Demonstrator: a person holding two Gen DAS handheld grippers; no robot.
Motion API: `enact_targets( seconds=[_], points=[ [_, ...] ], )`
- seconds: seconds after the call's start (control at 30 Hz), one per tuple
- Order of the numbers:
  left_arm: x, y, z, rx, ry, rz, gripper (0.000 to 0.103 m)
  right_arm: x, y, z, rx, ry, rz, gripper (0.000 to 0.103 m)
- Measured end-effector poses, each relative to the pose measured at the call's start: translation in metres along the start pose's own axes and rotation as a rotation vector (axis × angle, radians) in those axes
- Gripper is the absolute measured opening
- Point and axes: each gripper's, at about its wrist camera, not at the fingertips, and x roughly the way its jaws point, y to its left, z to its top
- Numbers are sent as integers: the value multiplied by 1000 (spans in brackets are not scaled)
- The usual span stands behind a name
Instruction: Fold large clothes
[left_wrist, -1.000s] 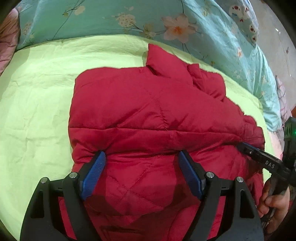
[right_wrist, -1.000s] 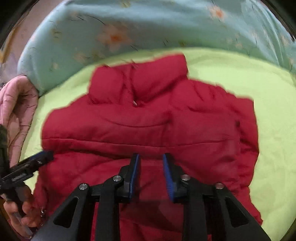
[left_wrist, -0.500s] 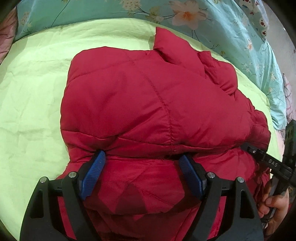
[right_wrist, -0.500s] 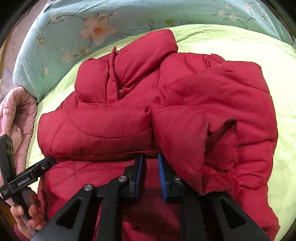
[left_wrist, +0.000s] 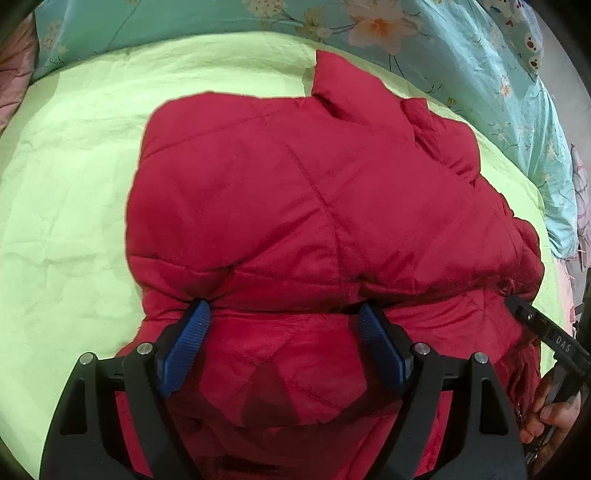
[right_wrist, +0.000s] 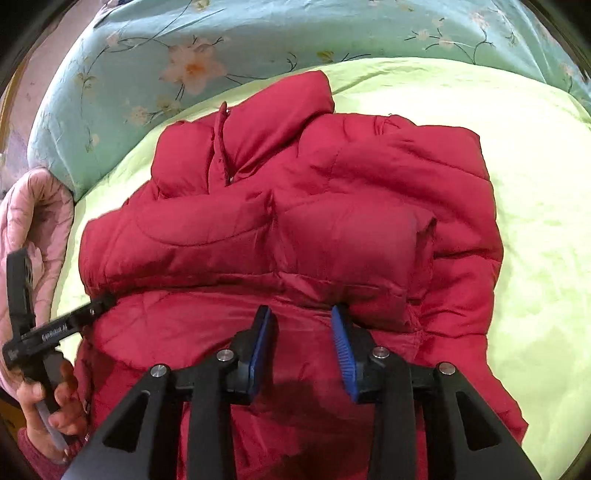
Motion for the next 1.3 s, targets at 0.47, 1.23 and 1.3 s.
enact_targets(
  seconds=[0.47,1.23,1.3],
  points=[
    [-121,18,-84,-21,-98,-72,82,-103,0,-53,18,-45,114,52],
    [-180,100,-217,22,-80,-68,82,-216,-2,-216,-37,-176,65,69],
    [-177,104,-223,28,-57,-86,82,-223,-8,-222,-27,-190,58,71]
  ],
)
